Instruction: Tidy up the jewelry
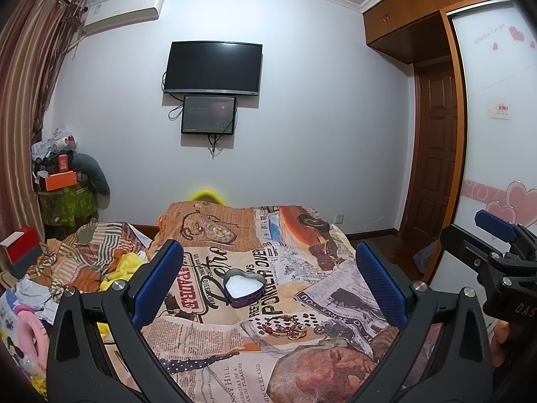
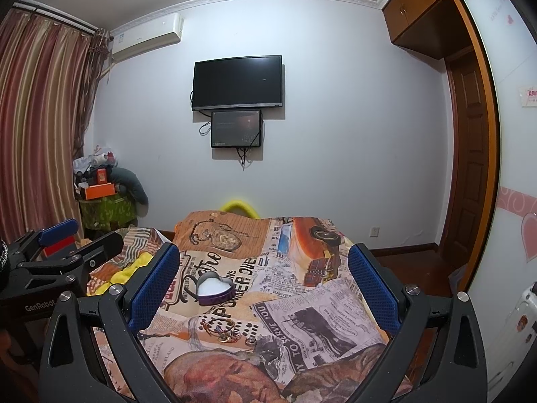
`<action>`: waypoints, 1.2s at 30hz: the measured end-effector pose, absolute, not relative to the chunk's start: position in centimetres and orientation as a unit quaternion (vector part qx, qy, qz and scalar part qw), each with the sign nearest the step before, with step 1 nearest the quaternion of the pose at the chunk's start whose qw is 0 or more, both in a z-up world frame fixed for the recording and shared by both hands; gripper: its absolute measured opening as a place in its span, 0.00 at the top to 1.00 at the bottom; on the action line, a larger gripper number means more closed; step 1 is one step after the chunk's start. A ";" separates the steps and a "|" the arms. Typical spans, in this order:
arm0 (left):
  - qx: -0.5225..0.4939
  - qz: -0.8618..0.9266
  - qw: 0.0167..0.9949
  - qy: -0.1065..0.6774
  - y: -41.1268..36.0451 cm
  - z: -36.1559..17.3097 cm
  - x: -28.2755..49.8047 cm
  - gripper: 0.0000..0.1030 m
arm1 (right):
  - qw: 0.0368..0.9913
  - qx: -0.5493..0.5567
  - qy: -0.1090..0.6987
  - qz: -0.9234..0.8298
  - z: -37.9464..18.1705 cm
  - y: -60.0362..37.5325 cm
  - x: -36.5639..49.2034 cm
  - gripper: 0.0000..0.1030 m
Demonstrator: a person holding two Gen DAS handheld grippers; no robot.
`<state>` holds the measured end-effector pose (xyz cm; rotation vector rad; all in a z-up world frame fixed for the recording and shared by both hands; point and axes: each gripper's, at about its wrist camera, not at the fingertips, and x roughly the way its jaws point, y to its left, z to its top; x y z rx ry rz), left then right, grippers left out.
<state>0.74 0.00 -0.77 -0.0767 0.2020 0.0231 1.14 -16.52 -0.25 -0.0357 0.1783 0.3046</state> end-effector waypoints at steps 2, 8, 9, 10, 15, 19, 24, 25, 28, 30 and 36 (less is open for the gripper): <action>-0.039 0.011 0.994 0.102 0.1 -0.9 0.8 0.00 | 0.984 -0.018 0.089 0.151 -0.2 -16.5 1.2 0.03; -0.039 0.011 0.994 0.103 0.1 -0.9 0.7 0.00 | 0.984 -0.017 0.090 0.152 -0.2 -16.6 1.2 0.03; -0.039 0.011 0.994 0.102 0.1 -0.9 0.7 0.00 | 0.984 -0.017 0.090 0.151 -0.2 -16.6 1.2 0.03; -0.039 0.011 0.994 0.103 0.1 -0.9 0.7 0.00 | 0.984 -0.017 0.090 0.151 -0.2 -16.6 1.2 0.03; -0.039 0.012 0.994 0.103 0.2 -0.9 0.7 0.00 | 0.984 -0.017 0.090 0.151 -0.2 -16.6 1.2 0.03; -0.040 0.011 0.994 0.105 0.2 -1.1 0.7 0.00 | 0.984 -0.017 0.090 0.152 -0.1 -16.6 1.2 0.03; -0.038 0.009 0.993 0.108 0.0 -1.3 0.8 0.00 | 0.984 -0.017 0.090 0.151 -0.1 -16.6 1.2 0.03; -0.038 0.009 0.993 0.108 0.0 -1.3 0.8 0.00 | 0.984 -0.017 0.091 0.152 -0.1 -16.7 1.2 0.03; -0.037 0.009 0.993 0.108 0.0 -1.2 0.8 0.00 | 0.984 -0.017 0.091 0.151 -0.2 -16.6 1.1 0.03; -0.037 0.009 0.993 0.109 0.0 -1.2 0.8 0.00 | 0.984 -0.017 0.092 0.151 -0.2 -16.6 1.1 0.03; -0.037 0.009 0.993 0.112 -0.1 -1.3 1.1 0.00 | 0.984 -0.016 0.094 0.151 -0.3 -16.6 1.2 0.03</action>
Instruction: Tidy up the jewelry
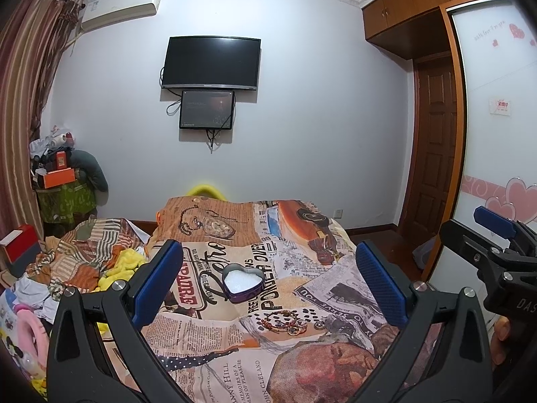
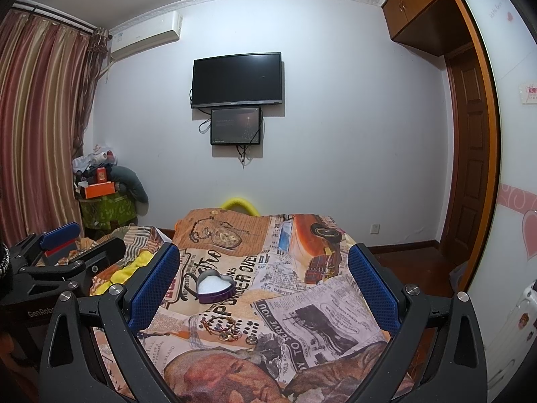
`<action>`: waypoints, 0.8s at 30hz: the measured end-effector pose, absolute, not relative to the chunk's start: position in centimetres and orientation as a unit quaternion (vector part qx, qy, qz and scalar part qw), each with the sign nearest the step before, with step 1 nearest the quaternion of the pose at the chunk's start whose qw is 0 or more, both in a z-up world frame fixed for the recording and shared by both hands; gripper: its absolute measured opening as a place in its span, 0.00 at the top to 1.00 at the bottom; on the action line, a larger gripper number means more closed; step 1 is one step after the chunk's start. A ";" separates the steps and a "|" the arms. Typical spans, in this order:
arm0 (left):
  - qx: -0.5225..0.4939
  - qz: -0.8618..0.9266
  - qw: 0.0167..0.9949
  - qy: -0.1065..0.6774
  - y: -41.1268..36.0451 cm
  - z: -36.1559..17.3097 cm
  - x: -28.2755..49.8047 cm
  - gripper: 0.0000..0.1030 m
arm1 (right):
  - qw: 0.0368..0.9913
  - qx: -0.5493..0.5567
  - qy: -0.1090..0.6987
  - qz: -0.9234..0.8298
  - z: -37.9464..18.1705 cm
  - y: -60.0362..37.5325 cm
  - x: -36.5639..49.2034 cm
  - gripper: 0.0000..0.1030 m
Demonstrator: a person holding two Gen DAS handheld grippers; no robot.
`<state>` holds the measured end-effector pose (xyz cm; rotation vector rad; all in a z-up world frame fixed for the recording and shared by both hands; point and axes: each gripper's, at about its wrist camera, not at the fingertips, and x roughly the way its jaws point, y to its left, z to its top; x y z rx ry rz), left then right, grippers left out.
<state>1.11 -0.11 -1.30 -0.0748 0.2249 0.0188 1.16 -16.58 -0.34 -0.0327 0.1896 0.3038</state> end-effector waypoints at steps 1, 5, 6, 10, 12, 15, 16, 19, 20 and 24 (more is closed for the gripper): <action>-0.037 0.010 0.993 0.114 -0.1 -1.4 1.2 0.00 | 0.984 -0.016 0.096 0.151 -0.4 -16.6 1.2 0.03; -0.039 0.010 0.992 0.122 0.1 -1.6 2.0 0.00 | 0.983 -0.017 0.104 0.151 -0.6 -16.4 1.8 0.03; -0.039 0.011 0.991 0.125 0.2 -1.8 2.3 0.00 | 0.983 -0.017 0.106 0.151 -0.7 -16.3 1.9 0.03; -0.041 0.015 0.989 0.142 0.5 -2.9 3.8 0.00 | 0.981 -0.017 0.122 0.151 -1.4 -16.1 3.0 0.03; -0.043 0.016 0.987 0.153 0.7 -3.5 4.6 0.00 | 0.980 -0.018 0.133 0.150 -2.1 -16.0 3.7 0.03; -0.049 0.016 0.983 0.177 1.2 -4.8 6.2 0.00 | 0.977 -0.020 0.152 0.146 -3.2 -15.9 4.9 0.03; -0.051 0.016 0.981 0.189 1.4 -5.4 6.9 0.00 | 0.976 -0.023 0.161 0.142 -3.7 -15.8 5.5 0.03; -0.055 0.018 0.974 0.221 2.1 -7.1 8.6 0.00 | 0.974 -0.029 0.183 0.134 -5.0 -16.0 6.7 0.03; -0.055 0.018 0.971 0.233 2.3 -7.8 9.2 0.00 | 0.971 -0.032 0.194 0.133 -5.7 -16.0 7.3 0.03; -0.050 0.019 0.962 0.269 2.7 -10.2 11.0 0.00 | 0.962 -0.038 0.240 0.129 -8.2 -16.2 9.5 0.03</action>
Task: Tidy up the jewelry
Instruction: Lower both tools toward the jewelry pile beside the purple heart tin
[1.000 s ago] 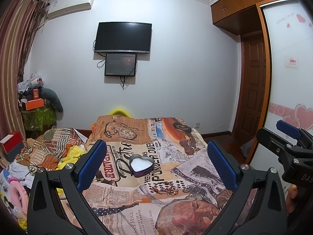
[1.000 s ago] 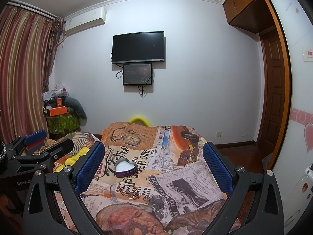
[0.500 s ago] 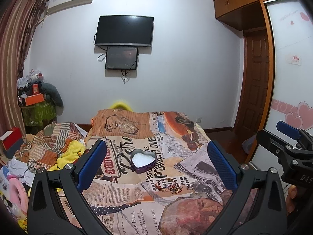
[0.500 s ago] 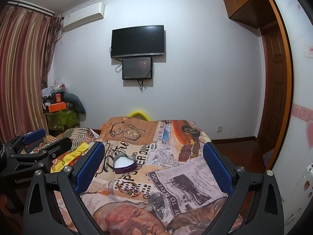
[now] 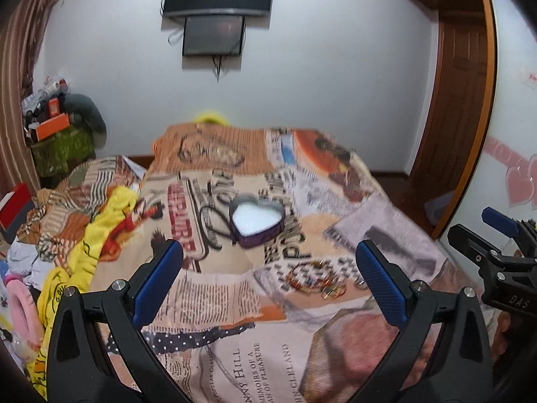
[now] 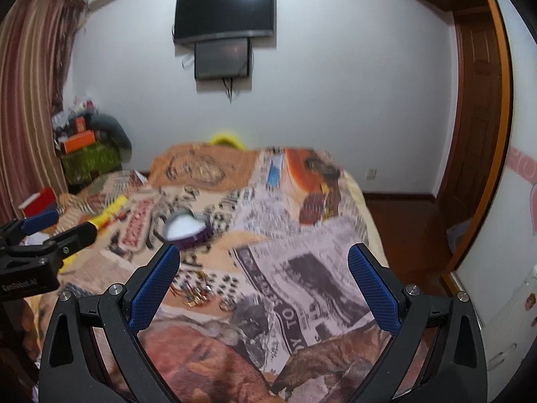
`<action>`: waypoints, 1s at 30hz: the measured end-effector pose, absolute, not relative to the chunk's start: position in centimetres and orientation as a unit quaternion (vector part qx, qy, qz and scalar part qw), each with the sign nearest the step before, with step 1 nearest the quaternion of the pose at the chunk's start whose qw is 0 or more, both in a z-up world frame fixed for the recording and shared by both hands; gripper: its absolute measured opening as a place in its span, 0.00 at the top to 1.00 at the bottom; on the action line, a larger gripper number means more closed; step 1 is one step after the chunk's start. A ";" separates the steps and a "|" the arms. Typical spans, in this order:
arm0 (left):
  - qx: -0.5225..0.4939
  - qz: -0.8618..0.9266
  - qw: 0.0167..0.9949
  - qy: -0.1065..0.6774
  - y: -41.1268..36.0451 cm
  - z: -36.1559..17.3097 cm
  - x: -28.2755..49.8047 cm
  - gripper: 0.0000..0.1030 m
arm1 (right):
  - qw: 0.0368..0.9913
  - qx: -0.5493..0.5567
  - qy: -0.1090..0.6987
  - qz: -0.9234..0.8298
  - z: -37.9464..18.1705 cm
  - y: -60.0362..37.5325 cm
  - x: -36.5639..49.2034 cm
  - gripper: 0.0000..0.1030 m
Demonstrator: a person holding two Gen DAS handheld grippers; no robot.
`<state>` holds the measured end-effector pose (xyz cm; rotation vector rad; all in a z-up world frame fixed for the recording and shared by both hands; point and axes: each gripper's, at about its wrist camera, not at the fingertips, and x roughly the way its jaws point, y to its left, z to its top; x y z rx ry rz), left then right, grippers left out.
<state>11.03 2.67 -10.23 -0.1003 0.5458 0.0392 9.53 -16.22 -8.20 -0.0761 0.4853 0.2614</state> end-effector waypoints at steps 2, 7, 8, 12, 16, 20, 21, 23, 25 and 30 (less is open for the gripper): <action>-0.045 0.020 0.956 0.288 2.7 -11.6 12.0 0.02 | 0.957 -0.041 0.258 0.129 -9.1 -16.2 10.3 0.03; -0.056 0.014 0.941 0.335 3.0 -14.5 14.0 0.13 | 0.941 -0.044 0.307 0.138 -11.6 -16.0 12.3 0.03; -0.060 0.013 0.936 0.345 3.1 -15.2 14.5 0.15 | 0.936 -0.042 0.318 0.142 -12.2 -16.0 12.7 0.03; -0.077 0.003 0.919 0.387 3.4 -17.3 16.2 0.34 | 0.925 -0.035 0.343 0.161 -13.6 -15.9 13.5 0.07; -0.097 -0.013 0.907 0.410 3.6 -18.7 17.5 0.48 | 0.912 -0.032 0.366 0.183 -14.7 -15.6 14.6 0.23; -0.108 -0.026 0.904 0.413 3.4 -19.0 18.4 0.54 | 0.902 -0.028 0.379 0.203 -15.4 -15.1 15.4 0.38; -0.108 -0.030 0.904 0.413 3.3 -19.0 18.6 0.56 | 0.899 -0.027 0.383 0.210 -15.6 -15.0 15.6 0.43; -0.108 -0.037 0.903 0.414 2.9 -19.0 18.9 0.59 | 0.895 -0.030 0.388 0.219 -15.9 -14.6 15.8 0.51; -0.103 -0.043 0.903 0.415 2.5 -19.1 19.3 0.63 | 0.890 -0.032 0.393 0.227 -16.1 -14.4 16.1 0.59; -0.105 -0.055 0.898 0.423 1.9 -19.8 20.2 0.67 | 0.884 -0.029 0.402 0.237 -16.5 -14.3 16.7 0.66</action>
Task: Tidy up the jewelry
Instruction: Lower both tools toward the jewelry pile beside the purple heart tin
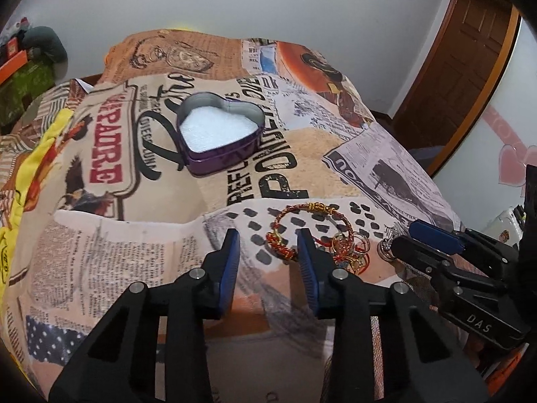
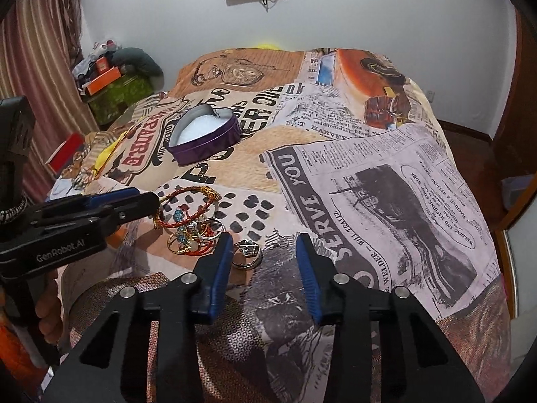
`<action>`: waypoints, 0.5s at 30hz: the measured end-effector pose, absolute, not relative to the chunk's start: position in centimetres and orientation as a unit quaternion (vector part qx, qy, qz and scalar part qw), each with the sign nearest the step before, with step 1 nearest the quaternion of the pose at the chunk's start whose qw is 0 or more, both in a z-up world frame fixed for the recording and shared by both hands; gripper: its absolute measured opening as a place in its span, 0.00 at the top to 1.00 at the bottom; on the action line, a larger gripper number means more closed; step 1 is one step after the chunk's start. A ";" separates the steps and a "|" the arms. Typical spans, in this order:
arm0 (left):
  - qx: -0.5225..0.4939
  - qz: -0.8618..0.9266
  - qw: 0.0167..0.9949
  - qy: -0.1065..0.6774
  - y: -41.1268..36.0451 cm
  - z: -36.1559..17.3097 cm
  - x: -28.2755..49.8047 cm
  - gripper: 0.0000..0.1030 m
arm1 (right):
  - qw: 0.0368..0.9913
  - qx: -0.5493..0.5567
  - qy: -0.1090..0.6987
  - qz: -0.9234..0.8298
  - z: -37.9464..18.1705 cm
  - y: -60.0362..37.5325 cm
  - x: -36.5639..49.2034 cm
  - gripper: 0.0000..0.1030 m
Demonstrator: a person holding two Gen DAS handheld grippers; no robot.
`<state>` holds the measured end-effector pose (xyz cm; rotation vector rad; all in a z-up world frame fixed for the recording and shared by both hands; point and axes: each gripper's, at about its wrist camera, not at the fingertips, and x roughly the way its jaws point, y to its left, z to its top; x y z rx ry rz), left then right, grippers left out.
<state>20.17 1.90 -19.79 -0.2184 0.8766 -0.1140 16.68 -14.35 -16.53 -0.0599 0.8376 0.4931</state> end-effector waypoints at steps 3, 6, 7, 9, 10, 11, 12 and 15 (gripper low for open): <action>-0.108 -0.058 0.896 0.426 1.8 -20.1 20.5 0.70 | 0.882 -0.023 0.406 0.237 -16.6 -14.8 17.0 0.66; -0.109 -0.061 0.896 0.426 1.6 -20.3 20.6 0.71 | 0.880 -0.025 0.409 0.241 -16.6 -14.8 16.9 0.66; -0.107 -0.062 0.896 0.426 1.5 -20.4 20.6 0.74 | 0.878 -0.026 0.410 0.246 -16.6 -14.8 16.8 0.66; -0.101 -0.067 0.897 0.426 1.1 -20.5 20.6 0.80 | 0.876 -0.028 0.411 0.252 -16.6 -14.5 16.8 0.66; -0.097 -0.069 0.897 0.426 0.9 -20.5 20.6 0.84 | 0.875 -0.030 0.411 0.254 -16.6 -14.3 16.7 0.66; -0.092 -0.071 0.898 0.425 0.7 -20.6 20.6 0.85 | 0.875 -0.031 0.411 0.255 -16.6 -14.2 16.7 0.66; -0.090 -0.072 0.898 0.424 0.6 -20.6 20.6 0.89 | 0.874 -0.032 0.411 0.256 -16.7 -14.0 16.8 0.66; -0.091 -0.074 0.899 0.423 0.7 -20.7 20.6 0.94 | 0.874 -0.030 0.412 0.255 -16.7 -13.9 16.9 0.66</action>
